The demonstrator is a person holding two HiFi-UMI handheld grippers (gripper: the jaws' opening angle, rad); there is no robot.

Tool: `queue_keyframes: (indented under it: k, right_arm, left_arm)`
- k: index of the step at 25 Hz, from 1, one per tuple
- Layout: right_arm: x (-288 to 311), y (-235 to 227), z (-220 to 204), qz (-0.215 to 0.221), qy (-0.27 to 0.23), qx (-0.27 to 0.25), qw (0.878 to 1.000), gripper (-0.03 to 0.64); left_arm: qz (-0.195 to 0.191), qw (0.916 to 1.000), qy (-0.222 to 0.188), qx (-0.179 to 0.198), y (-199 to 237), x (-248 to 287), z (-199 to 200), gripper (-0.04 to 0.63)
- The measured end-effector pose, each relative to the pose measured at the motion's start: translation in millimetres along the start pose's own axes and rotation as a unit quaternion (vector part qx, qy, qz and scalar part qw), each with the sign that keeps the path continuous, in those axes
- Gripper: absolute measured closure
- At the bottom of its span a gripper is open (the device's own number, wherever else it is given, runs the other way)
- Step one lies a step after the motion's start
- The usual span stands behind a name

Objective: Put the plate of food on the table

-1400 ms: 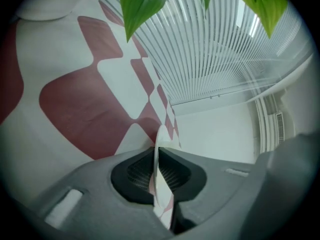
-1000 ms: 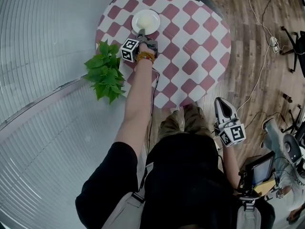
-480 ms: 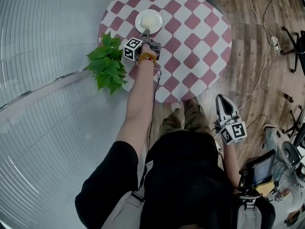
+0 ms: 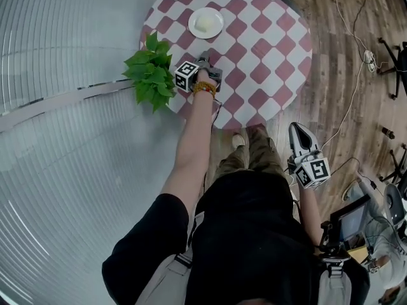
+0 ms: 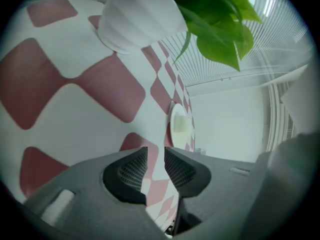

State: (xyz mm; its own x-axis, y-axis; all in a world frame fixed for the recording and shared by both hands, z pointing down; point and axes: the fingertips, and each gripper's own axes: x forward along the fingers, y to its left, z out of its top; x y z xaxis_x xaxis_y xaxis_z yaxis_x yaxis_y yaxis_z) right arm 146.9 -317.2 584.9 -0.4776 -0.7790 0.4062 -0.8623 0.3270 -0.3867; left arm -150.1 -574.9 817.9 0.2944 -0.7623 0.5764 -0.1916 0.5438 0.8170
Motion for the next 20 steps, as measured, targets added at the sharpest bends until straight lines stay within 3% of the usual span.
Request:
queue_keyframes:
  k: [6,13,20]
  right_arm:
    - [-8,15,4,0.012,-0.015,-0.007,1.0,0.603]
    - [-20,47,-14,0.036,-0.015,-0.022,0.999,0.604]
    - [-32,103,-23,0.095,-0.013,-0.033,0.995,0.603]
  left_arm:
    - [0.011,0.9997,0.002,-0.023,42,-56,-26,0.508]
    - [0.019,0.9996,0.022,-0.004,101,-146,-56,0.508]
    - [0.025,0.9915,0.1,0.079,166,-265,-108,0.508]
